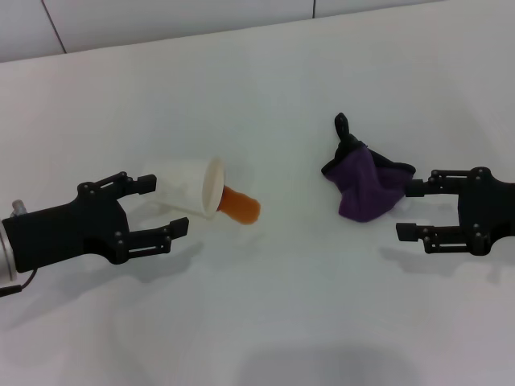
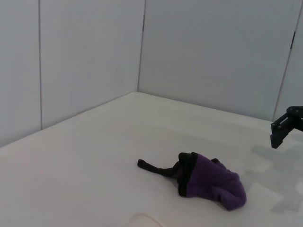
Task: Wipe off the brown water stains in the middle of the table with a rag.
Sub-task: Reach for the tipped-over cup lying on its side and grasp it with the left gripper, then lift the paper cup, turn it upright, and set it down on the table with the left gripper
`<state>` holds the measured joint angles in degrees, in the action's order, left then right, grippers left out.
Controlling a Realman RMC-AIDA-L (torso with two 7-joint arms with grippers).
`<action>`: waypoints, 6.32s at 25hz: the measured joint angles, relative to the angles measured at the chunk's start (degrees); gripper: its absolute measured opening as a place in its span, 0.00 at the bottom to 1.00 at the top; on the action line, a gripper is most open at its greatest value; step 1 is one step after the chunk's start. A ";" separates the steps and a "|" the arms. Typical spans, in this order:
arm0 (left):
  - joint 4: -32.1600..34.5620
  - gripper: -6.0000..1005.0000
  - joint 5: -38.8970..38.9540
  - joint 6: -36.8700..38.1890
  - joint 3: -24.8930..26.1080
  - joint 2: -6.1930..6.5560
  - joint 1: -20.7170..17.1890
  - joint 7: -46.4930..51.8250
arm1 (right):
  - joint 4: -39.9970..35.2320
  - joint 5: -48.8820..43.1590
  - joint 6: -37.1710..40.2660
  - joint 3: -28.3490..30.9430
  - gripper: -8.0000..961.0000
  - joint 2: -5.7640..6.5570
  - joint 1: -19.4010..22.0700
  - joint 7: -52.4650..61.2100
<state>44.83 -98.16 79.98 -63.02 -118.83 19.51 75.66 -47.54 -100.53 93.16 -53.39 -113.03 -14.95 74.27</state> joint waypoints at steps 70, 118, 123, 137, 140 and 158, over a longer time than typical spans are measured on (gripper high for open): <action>21.70 0.88 -48.87 2.84 -10.95 -0.24 23.12 9.19 | -0.45 0.01 -5.32 0.66 0.73 0.05 -2.36 6.56; 8.61 0.76 -43.48 -12.92 -18.59 -0.65 23.33 3.30 | -0.53 0.05 -3.54 0.75 0.73 -0.18 -3.19 8.45; 8.25 0.70 -43.47 -14.03 -18.59 -0.68 23.33 3.26 | -0.53 -0.21 -3.81 0.75 0.73 -0.17 -3.48 8.94; 13.49 0.63 -33.64 -13.87 -17.85 -0.52 16.87 5.88 | -0.53 -0.22 -3.83 0.75 0.73 0.29 -4.71 9.22; 15.45 0.60 -29.96 -14.38 -17.63 -0.49 13.17 6.95 | -0.53 -0.32 -3.84 0.61 0.73 0.31 -5.15 9.23; 5.00 0.56 3.34 -14.79 -11.01 -0.44 -0.93 -5.29 | -0.53 -1.92 -3.33 -0.12 0.73 -0.12 -6.45 9.18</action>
<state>49.83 -94.82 65.19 -74.02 -119.27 18.58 70.37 -48.07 -102.45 89.83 -53.52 -113.15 -21.40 83.45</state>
